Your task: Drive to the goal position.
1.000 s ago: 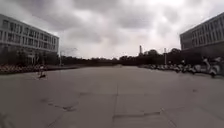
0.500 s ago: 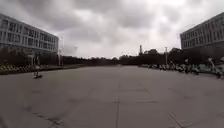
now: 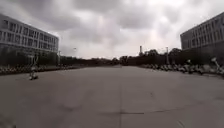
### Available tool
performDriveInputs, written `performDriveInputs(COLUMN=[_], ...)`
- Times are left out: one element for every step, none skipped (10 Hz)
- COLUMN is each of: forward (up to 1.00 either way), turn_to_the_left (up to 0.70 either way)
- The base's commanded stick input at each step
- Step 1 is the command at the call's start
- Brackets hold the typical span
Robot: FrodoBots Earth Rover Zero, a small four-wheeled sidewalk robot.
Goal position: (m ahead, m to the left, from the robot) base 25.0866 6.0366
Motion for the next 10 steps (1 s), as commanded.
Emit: performDriveInputs(forward=[0.70, 0.70, 0.70, 0.70, 0.70, 0.70, 0.70, 0.70, 0.70, 0.70], turn_to_the_left=[0.00, 0.00, 0.00, 0.00, 0.00, 0.00, 0.00, 0.00, 0.00, 0.00])
